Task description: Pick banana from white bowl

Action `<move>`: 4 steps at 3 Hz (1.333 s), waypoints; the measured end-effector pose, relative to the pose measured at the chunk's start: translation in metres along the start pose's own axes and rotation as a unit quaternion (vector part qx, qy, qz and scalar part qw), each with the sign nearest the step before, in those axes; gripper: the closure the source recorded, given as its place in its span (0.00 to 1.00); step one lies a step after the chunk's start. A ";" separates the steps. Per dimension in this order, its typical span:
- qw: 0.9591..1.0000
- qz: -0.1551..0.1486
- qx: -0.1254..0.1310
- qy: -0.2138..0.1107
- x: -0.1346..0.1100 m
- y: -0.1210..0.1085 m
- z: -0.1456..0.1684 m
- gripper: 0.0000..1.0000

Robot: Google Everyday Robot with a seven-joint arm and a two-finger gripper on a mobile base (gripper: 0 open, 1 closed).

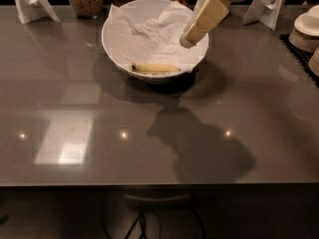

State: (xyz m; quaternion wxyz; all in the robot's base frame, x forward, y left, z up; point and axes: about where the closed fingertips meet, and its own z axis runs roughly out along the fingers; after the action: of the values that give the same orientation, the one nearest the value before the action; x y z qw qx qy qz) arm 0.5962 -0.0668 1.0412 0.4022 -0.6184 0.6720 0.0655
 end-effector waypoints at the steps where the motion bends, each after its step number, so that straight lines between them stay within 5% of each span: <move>1: 1.000 -0.002 0.000 -0.003 -0.002 -0.002 0.002 0.00; 4: 0.997 -0.071 0.014 0.021 0.020 -0.020 0.060 0.00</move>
Offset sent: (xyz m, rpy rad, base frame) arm 0.0412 -0.0003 -0.0350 -0.1204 -0.0908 0.0341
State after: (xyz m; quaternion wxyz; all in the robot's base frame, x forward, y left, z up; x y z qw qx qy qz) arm 0.6433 -0.0523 0.9968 0.4002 -0.6602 0.6355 0.0138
